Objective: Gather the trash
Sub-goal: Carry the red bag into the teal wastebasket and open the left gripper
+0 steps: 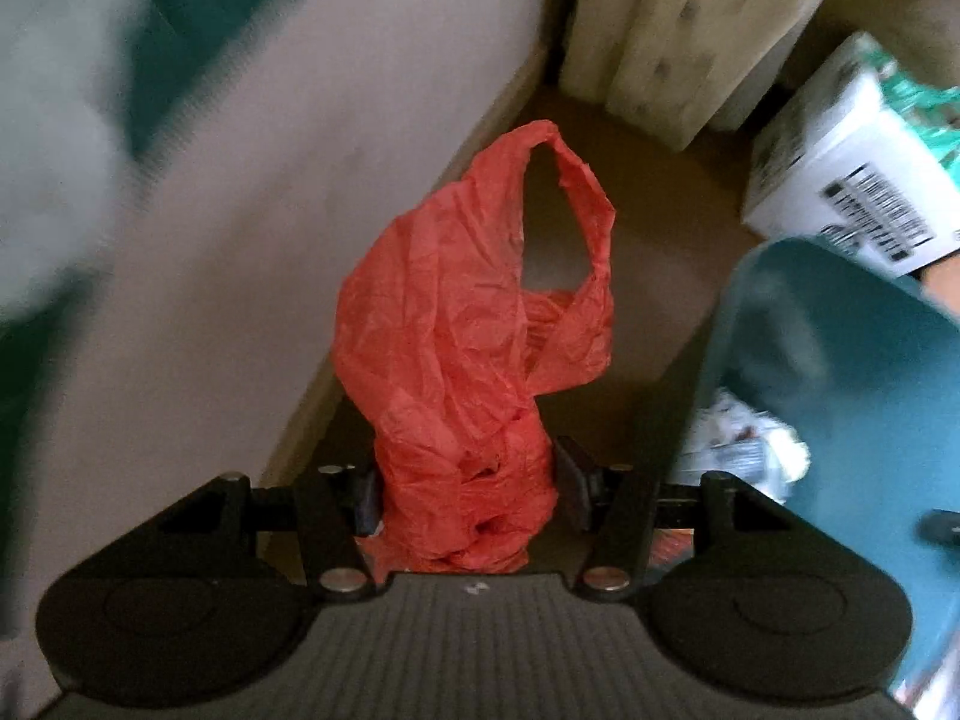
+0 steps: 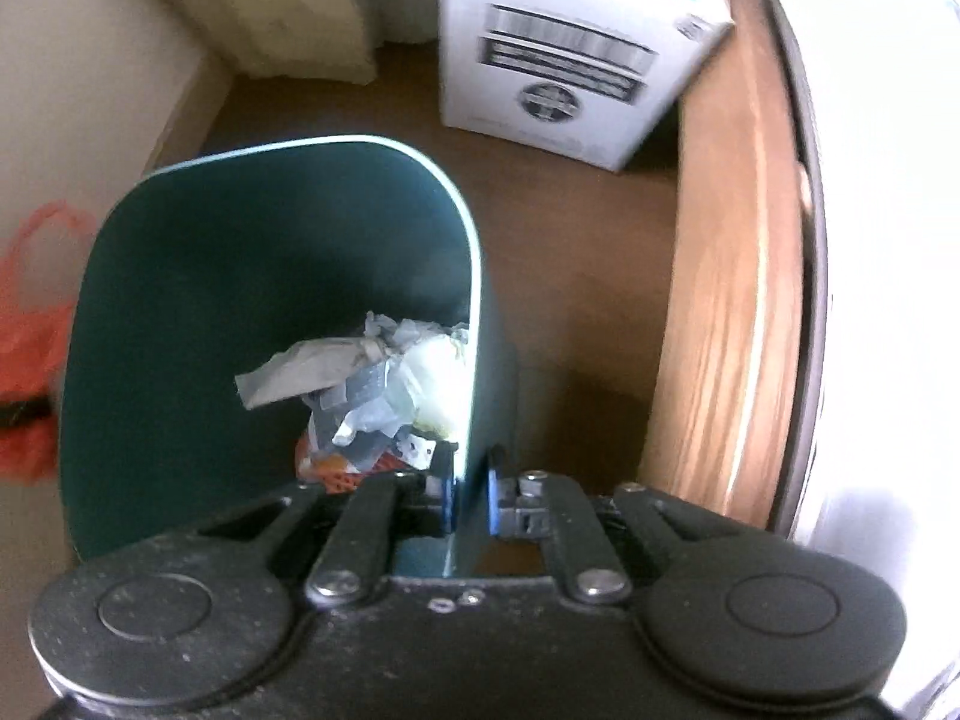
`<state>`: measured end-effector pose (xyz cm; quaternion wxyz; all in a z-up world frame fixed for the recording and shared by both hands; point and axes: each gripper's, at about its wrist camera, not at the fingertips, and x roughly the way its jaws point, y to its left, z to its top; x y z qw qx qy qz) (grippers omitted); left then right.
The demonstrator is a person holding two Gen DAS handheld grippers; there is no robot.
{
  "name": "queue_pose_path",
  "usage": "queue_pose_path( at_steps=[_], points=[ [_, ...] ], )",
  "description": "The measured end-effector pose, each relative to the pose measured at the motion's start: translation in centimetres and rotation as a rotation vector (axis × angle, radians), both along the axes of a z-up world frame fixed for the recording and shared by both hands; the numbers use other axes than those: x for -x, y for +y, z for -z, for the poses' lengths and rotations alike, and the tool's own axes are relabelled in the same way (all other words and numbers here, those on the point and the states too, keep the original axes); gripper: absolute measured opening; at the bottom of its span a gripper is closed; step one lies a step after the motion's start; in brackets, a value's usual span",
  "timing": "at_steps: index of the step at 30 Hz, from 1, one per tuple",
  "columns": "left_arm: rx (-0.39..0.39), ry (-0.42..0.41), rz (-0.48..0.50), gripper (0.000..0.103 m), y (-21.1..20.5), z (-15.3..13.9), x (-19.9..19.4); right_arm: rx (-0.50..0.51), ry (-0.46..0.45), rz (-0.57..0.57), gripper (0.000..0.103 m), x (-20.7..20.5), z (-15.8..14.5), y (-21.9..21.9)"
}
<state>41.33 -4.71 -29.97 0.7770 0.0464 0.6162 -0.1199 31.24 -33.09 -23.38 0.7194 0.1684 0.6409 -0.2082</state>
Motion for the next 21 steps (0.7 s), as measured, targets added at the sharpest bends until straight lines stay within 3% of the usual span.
queue_pose_path(
  at_steps=[4, 9, 13, 19, 21],
  points=[
    [0.012, -0.054, 0.046, 0.055, 0.0, -6.3, 1.6, -0.031, -0.003, 0.054, 0.01, 0.4, -0.1, -0.2],
    [0.061, 0.049, 0.14, 0.055, -3.5, -10.1, 3.4, -0.081, 0.014, 0.028, 0.013, -0.4, -0.3, -0.7],
    [0.049, 0.127, 0.156, 0.055, -7.2, -9.1, 4.6, -0.116, 0.032, -0.017, 0.015, -1.3, -0.9, -0.2],
    [0.009, 0.244, 0.198, 0.055, -10.3, -4.6, 3.6, -0.135, 0.039, -0.077, 0.015, -2.4, -0.9, 1.0],
    [0.022, 0.323, 0.22, 0.055, -10.7, -2.9, 3.1, -0.143, 0.036, -0.07, 0.015, -2.6, -0.9, 1.2]
  ],
)
